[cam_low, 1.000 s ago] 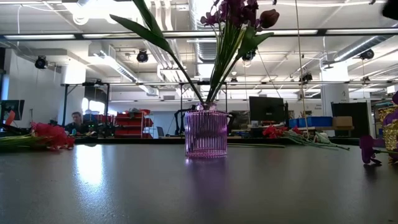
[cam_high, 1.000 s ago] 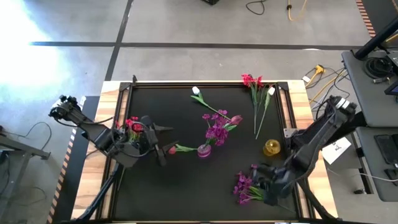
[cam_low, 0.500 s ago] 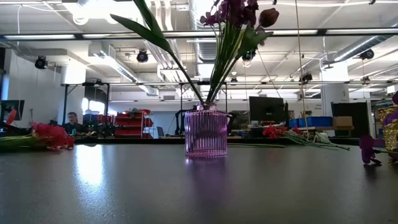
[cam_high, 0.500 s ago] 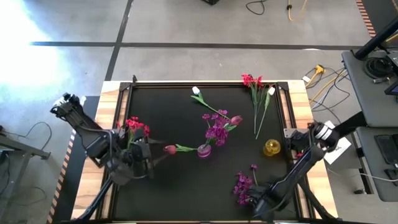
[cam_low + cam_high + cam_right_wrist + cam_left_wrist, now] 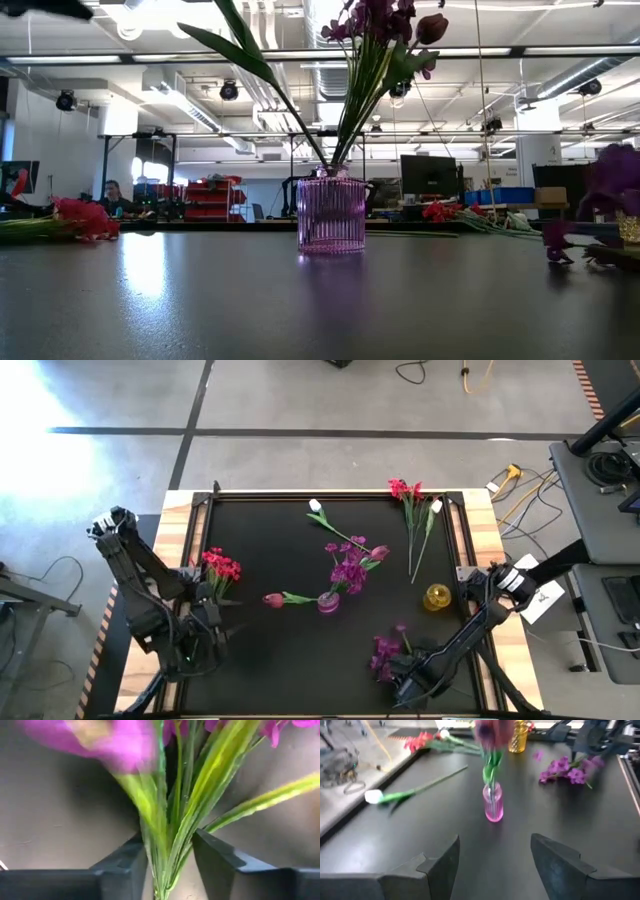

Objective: Sort flowers into vase by color
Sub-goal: Put the violet flowers into the violet vase

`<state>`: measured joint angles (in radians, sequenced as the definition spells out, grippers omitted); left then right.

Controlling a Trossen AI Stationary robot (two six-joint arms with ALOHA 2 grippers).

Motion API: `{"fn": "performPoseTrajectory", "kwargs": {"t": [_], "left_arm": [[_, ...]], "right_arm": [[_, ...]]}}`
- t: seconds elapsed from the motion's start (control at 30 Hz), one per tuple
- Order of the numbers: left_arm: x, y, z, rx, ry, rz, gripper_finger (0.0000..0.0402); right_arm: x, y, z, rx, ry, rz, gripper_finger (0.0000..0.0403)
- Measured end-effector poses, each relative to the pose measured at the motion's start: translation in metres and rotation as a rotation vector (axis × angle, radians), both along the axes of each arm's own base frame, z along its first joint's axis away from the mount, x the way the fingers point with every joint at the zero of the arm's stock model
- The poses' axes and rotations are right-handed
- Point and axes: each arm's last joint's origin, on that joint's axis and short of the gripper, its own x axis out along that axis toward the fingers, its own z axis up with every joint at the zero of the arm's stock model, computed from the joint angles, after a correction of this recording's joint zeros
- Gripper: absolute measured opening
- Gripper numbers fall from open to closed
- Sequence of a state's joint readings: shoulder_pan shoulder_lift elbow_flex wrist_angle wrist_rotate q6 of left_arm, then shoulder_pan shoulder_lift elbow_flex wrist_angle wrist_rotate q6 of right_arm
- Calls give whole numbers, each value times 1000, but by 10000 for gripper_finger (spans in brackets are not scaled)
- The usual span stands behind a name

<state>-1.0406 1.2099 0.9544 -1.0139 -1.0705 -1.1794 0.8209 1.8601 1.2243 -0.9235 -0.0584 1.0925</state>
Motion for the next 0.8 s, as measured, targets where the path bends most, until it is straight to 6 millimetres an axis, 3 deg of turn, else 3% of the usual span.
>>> {"fn": "performPoseTrajectory", "kwargs": {"t": [0.13, 0.27, 0.47, 0.63, 0.8], "left_arm": [[-1, 0, -22, -61, -13, 44, 229], [2, -3, -44, -120, -83, 61, 229], [8, -12, -89, -219, -166, 45, 229], [16, -14, -122, -231, -251, 66, 229], [31, -13, -148, -195, -279, 102, 229]], "right_arm": [[3, -2, 0, -1, -15, -9, 78], [9, -7, 14, -56, -123, -5, 21], [25, -7, 74, -110, -504, 110, 19], [40, -20, 127, -365, -1005, 124, 19], [72, -42, 147, -475, -1230, 109, 18]]}}
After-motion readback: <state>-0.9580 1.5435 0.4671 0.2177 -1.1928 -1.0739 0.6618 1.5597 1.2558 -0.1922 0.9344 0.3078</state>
